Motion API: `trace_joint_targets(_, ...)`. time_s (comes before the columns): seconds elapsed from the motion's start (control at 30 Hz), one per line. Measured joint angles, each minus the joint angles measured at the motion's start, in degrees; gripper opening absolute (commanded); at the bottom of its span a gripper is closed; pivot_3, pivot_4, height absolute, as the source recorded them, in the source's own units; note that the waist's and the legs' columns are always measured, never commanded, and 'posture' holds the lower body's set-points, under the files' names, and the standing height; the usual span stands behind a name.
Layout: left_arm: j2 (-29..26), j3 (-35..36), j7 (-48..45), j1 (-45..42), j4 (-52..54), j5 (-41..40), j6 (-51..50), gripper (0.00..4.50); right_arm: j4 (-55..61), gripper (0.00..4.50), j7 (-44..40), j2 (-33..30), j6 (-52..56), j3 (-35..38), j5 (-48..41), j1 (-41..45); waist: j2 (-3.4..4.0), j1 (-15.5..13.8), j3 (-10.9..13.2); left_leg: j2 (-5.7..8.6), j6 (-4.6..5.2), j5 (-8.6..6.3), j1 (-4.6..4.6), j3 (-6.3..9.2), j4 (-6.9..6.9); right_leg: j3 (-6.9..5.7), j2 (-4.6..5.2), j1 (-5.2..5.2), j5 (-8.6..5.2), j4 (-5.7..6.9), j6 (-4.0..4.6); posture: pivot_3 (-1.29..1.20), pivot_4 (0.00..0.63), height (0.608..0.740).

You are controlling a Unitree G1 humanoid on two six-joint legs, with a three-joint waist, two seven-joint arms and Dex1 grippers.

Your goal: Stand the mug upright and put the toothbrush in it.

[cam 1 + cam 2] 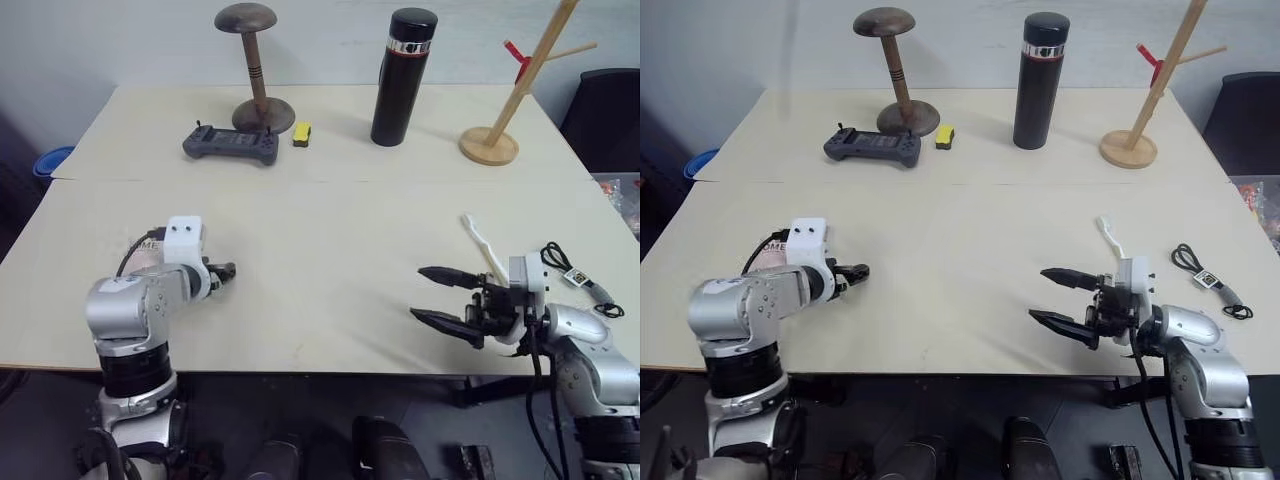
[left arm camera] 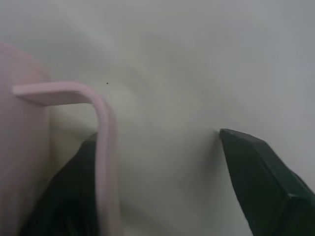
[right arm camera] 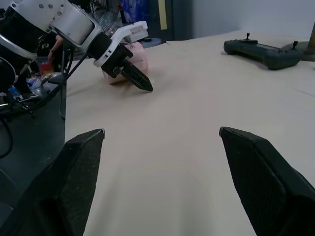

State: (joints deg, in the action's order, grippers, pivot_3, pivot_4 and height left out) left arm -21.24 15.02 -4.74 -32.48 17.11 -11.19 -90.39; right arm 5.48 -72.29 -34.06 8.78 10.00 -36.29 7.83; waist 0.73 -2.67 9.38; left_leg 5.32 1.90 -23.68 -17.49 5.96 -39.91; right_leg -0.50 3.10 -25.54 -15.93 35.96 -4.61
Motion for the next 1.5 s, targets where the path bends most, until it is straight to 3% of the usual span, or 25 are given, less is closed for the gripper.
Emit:
trace_joint_targets(0.2,-3.5,-1.4,-6.0,0.1,-2.1,-2.1,8.3,0.86,1.1,3.91,0.1,0.6,-3.4,0.3,0.2,-1.8,-0.02,-0.5,0.0,0.02,0.0,0.0,-0.09,0.07,-0.05,-0.07,0.03,0.0,0.0,-0.05,0.0,0.0,0.15,0.74)
trace_joint_targets(0.3,-0.5,-1.3,-15.1,0.1,-1.8,-8.3,17.1,0.04,1.2,3.91,0.7,0.5,-4.3,1.8,0.3,-3.7,-0.02,-0.7,0.0,0.07,0.01,0.0,-0.23,0.18,-0.11,-0.21,0.13,0.0,0.0,-0.12,0.0,0.0,0.15,0.74)
trace_joint_targets(0.47,6.4,-3.3,-32.4,1.4,1.0,-20.1,35.3,0.01,1.2,3.91,2.5,-1.1,-5.1,5.7,0.5,-6.6,-0.01,0.0,0.0,0.05,0.01,0.0,-0.39,0.24,-0.14,-0.34,0.14,-0.09,0.0,-0.23,0.0,0.0,0.15,0.74)
trace_joint_targets(0.57,9.3,-5.2,-38.6,3.1,-3.1,-23.2,40.3,0.01,1.1,3.91,3.9,-1.4,-6.6,8.3,1.2,-6.8,-0.01,0.5,0.0,0.01,0.01,0.0,-0.33,0.23,-0.16,-0.33,0.1,-0.06,0.0,-0.14,0.0,0.0,0.15,0.74)
trace_joint_targets(0.63,9.8,-10.1,-48.4,5.9,-11.9,-21.7,51.4,0.01,1.0,3.91,5.1,-1.4,-7.8,9.5,2.0,-7.4,0.01,0.9,0.0,-0.02,-0.03,0.02,-0.25,0.22,-0.12,-0.32,0.07,-0.02,0.0,-0.09,0.01,0.0,0.15,0.74)
trace_joint_targets(0.8,12.6,-20.2,-60.8,6.2,-27.8,-13.1,74.8,0.01,1.2,3.91,6.2,-1.5,-8.3,10.6,2.4,-9.9,0.0,0.8,0.0,0.03,-0.01,0.02,-0.31,0.22,-0.14,-0.3,0.11,-0.03,0.0,-0.16,0.01,0.0,0.15,0.74)
trace_joint_targets(0.9,14.5,-20.7,-63.4,5.9,-33.3,-12.3,83.2,0.01,2.6,3.91,7.3,-1.5,-8.3,10.8,2.3,-11.8,0.0,0.6,0.0,0.01,0.0,0.02,-0.31,0.23,-0.13,-0.31,0.11,-0.04,0.0,-0.16,0.01,0.0,0.15,0.74)
trace_joint_targets(1.03,13.8,-20.8,-64.7,6.8,-36.0,-11.3,87.7,1.02,5.2,3.91,8.7,-1.5,-8.3,10.9,2.3,-13.4,0.01,0.6,0.0,0.01,0.01,0.02,-0.28,0.21,-0.13,-0.25,0.1,-0.02,0.0,-0.12,0.0,0.0,0.15,0.74)
trace_joint_targets(1.4,6.6,-21.3,-63.0,10.6,-31.9,-10.9,82.7,4.29,4.3,3.91,12.6,-1.3,-8.6,11.1,2.5,-12.4,0.08,1.1,0.0,-0.02,0.03,0.02,-0.24,0.21,-0.04,-0.21,0.06,-0.04,0.0,-0.11,0.01,0.0,0.15,0.74)
trace_joint_targets(1.5,2.8,-19.5,-62.0,11.9,-29.2,-11.0,81.5,4.5,1.6,4.26,14.0,-1.4,-9.6,14.2,3.2,-13.7,0.08,1.1,0.0,-0.01,0.03,0.01,-0.25,0.22,-0.02,-0.21,0.06,-0.04,-0.01,-0.13,0.02,0.0,0.15,0.74)
